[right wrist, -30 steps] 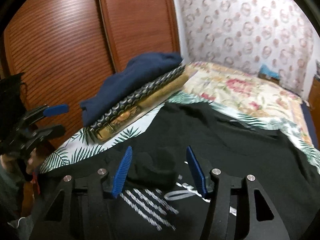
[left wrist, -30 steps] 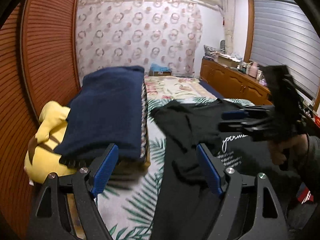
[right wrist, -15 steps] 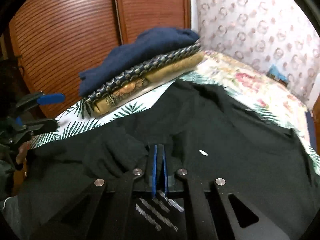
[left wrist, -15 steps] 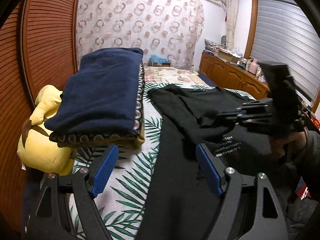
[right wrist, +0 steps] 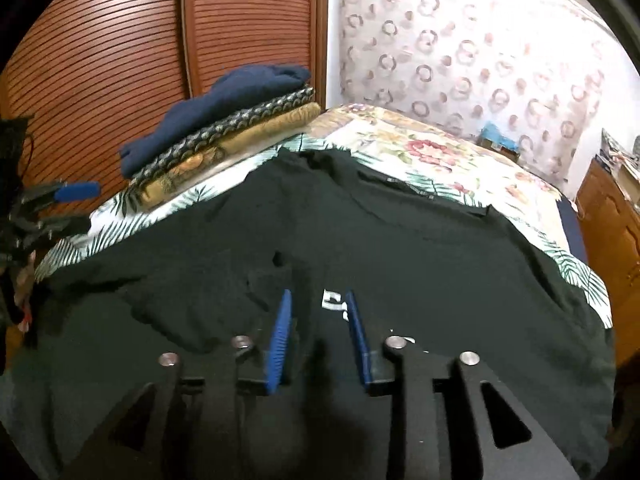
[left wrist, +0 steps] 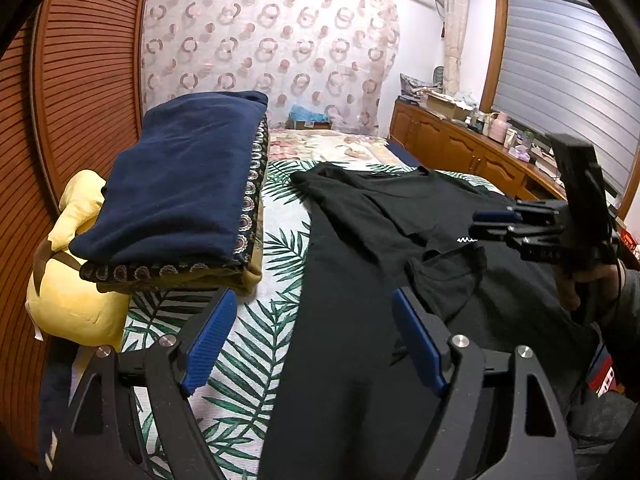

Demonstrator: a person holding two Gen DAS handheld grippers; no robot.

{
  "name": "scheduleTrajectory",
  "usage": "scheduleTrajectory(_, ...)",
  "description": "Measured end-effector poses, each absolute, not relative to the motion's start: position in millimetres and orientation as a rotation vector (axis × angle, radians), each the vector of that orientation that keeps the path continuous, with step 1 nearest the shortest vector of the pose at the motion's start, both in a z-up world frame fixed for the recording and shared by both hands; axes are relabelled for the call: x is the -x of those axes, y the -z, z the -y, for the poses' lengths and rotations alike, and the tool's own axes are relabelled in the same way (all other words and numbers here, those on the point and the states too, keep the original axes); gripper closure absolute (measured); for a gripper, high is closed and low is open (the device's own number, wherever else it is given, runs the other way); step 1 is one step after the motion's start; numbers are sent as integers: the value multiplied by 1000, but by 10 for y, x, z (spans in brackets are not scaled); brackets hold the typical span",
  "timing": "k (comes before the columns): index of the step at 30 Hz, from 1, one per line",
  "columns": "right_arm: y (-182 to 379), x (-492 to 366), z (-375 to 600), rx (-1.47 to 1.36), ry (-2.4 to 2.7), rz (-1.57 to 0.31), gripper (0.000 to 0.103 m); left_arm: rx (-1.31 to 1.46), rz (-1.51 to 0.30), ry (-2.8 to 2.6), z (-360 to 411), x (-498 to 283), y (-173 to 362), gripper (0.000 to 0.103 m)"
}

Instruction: Fold small clothes

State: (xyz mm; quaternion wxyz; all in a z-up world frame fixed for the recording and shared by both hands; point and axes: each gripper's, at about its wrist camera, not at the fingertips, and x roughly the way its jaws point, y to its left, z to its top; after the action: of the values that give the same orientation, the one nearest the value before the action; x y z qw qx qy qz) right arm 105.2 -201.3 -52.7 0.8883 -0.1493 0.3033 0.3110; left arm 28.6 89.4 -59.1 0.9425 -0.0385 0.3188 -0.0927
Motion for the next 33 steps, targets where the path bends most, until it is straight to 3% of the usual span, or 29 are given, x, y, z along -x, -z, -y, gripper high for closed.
scheduleTrajectory(12,930,-1427,1382,393,-722,-774,70,63,-683,178,-850,-315,728,22)
scheduleTrajectory(17,879,-1582,1413,361,-715,-775,96,62,-694,179,-835,-332,782,22)
scheduleTrajectory(19,868,-1600,1461,358,-707,-764,99,59,-697,177,-831,-336,793,23)
scheduleTrajectory(33,687,-1526,2124,301,-443,-662,100,48,-704,174,-795,-343,828,22)
